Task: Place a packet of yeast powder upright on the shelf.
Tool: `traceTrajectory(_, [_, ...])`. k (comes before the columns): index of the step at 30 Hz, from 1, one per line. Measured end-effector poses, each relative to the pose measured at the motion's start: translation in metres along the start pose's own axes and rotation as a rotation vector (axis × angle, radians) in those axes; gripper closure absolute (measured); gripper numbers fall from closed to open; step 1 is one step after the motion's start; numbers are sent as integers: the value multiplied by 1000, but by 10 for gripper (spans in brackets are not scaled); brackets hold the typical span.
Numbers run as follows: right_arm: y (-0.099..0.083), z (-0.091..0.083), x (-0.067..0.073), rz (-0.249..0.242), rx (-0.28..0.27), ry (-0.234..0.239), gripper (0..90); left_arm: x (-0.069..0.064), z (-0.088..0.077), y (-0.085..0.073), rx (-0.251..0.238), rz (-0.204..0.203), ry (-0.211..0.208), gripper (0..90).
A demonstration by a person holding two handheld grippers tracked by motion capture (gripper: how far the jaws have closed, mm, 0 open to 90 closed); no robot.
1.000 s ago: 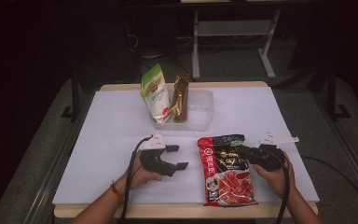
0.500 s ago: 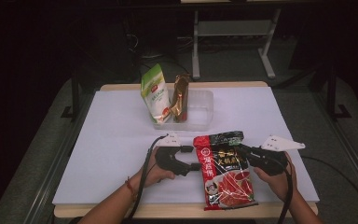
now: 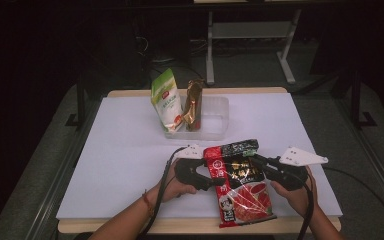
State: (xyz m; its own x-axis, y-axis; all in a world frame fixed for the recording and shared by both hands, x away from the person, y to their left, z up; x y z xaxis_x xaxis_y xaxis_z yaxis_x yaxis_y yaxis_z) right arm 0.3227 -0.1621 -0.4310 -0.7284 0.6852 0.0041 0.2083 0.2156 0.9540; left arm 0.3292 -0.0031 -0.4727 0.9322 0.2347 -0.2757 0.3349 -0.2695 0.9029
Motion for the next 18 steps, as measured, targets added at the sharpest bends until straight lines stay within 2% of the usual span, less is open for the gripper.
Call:
traceTrajectory(4, [1,-1,1,10,-13,13,818,1,-3,5,-31,-12,3,352])
traceTrajectory(13, [3,1,3,27,-33,35,796,0,-17,18,-110,-35,-19,623])
traceTrajectory(18, [5,0,4,25,-40,45,783,-2,-20,22,-122,-48,-26,683])
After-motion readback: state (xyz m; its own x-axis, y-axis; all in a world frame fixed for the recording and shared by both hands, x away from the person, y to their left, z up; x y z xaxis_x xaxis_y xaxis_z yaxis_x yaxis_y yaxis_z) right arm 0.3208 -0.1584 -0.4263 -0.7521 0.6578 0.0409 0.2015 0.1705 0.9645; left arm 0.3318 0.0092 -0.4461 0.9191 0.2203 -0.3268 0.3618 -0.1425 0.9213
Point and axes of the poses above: each handheld gripper's, and its own axes: z roughly forward along the jaws, y roughly out of its top, x roughly to its left, the point moved 9 cm from there along z, roughly forward along the jaws, and after that the axes turned 5 degrees about -x, right-handed, at the moved point
